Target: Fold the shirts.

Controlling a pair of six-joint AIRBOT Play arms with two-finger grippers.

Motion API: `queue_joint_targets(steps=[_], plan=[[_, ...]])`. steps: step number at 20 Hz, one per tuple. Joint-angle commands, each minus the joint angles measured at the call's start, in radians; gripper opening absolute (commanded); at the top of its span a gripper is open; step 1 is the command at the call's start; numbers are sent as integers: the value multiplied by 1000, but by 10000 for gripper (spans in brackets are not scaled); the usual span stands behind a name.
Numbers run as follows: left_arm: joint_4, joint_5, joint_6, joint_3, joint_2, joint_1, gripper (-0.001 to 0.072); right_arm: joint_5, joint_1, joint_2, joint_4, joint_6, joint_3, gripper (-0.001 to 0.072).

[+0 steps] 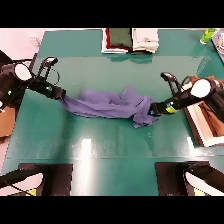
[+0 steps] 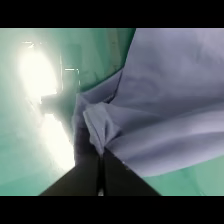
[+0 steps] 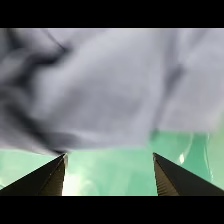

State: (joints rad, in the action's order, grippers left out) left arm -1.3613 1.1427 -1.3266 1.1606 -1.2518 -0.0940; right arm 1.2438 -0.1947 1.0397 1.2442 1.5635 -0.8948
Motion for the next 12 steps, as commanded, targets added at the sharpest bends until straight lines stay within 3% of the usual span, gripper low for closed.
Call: queue_joint_targets(steps=[1,8,10,12], plan=[[0,-5,-1,-1,-1,0,27,-45,48,-28,2,-2,139,613],[0,7,-1,-1,-1,0,27,-153,-23,192,-72,-21,107,592],[0,14,-1,-1,0,0,27,-153,-52,251,-66,-21,61,426],[-1,14,0,0,0,0,27,-145,-70,282,-62,-21,20,63]])
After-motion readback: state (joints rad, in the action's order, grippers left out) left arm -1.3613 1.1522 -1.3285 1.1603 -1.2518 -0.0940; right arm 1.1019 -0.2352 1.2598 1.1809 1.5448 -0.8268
